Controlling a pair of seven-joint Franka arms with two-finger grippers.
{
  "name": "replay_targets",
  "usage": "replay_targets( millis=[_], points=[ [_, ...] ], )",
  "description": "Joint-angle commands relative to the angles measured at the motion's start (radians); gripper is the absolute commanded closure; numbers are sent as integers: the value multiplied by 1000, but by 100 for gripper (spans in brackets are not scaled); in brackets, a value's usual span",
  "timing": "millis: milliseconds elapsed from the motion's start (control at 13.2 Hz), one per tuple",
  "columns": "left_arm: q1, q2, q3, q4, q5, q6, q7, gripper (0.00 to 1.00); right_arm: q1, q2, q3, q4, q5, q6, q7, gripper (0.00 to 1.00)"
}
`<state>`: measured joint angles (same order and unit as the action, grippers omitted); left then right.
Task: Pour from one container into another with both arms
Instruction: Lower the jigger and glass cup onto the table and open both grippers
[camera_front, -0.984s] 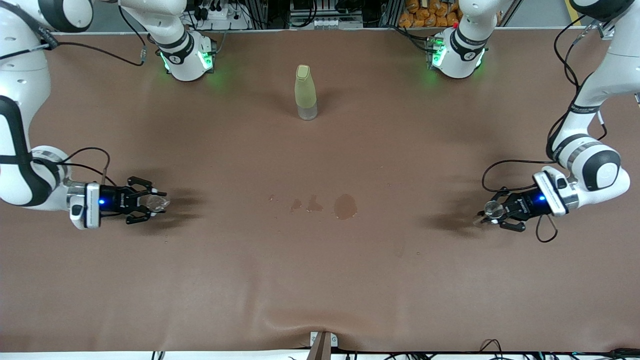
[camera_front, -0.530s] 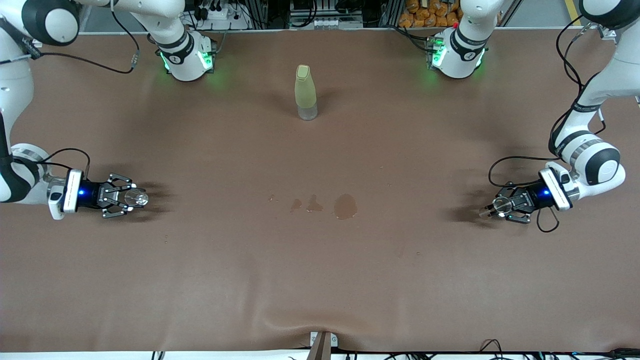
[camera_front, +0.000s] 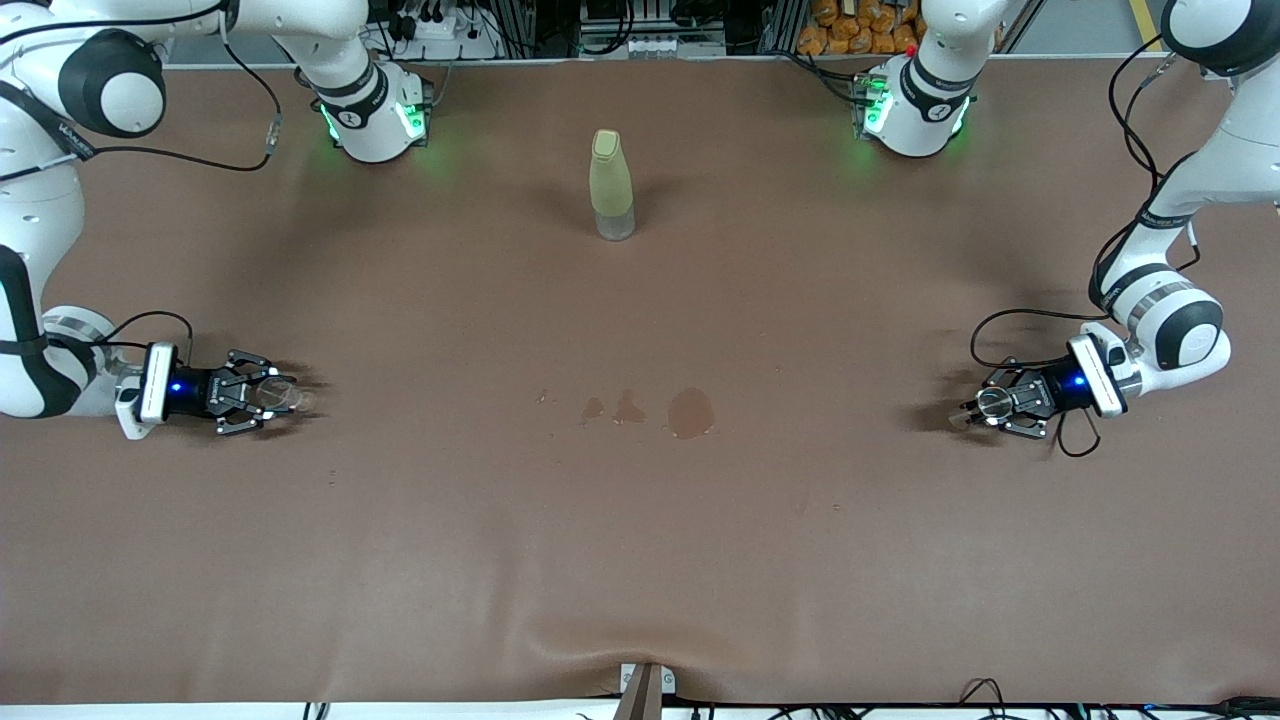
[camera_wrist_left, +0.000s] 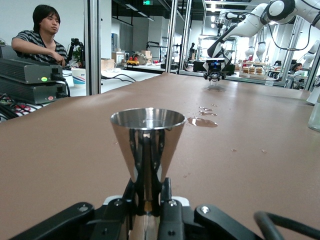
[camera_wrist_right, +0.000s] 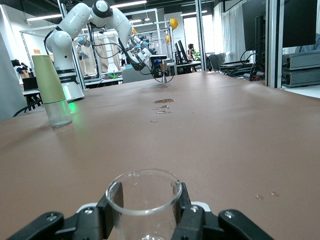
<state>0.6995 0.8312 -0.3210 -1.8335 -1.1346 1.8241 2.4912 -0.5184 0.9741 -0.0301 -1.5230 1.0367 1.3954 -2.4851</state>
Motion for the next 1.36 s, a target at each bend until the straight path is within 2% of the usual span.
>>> replay_targets(
  millis=[0, 76, 227, 303, 378, 606, 681, 833, 984, 1060, 1135, 1211, 1287],
  points=[
    [11, 11, 5, 13, 22, -25, 0, 100, -25, 12, 22, 30, -23, -23, 2, 36],
    [11, 19, 10, 13, 22, -25, 0, 100, -25, 12, 24, 29, -23, -21, 3, 30],
    [11, 26, 13, 20, 22, -25, 0, 92, -23, 11, 24, 30, -21, -21, 6, 21],
    [11, 29, 13, 22, 22, -25, 0, 91, -22, 8, 24, 30, -20, -23, 11, 13],
    [11, 29, 13, 22, 22, -25, -2, 87, -22, 3, 24, 32, -20, -23, 20, 0],
    [9, 31, 13, 26, 22, -25, -2, 77, -11, -47, 22, 34, -41, -27, 142, 0],
    [9, 31, 13, 26, 22, -25, -2, 66, -6, -66, 24, 37, -65, -29, 223, 0],
    [9, 29, 13, 26, 22, -25, -5, 54, -5, -109, 30, 69, -75, -32, 363, 0],
    [8, 29, 13, 26, 24, -25, 0, 28, 20, -136, 30, 110, -76, -50, 504, 0],
    [6, 29, 13, 26, 35, -25, -6, 19, 38, -159, 27, 122, -78, -53, 572, 0],
    [8, 25, 13, 28, 38, -25, -12, 15, 61, -184, 25, 126, -78, -52, 642, 0],
    [9, 20, 13, 28, 42, -25, -15, 5, 75, -216, 27, 127, -78, -49, 714, 0],
    [12, 17, 14, 33, 58, -25, -18, 0, 99, -248, 22, 127, -78, -46, 791, 0]
  ],
)
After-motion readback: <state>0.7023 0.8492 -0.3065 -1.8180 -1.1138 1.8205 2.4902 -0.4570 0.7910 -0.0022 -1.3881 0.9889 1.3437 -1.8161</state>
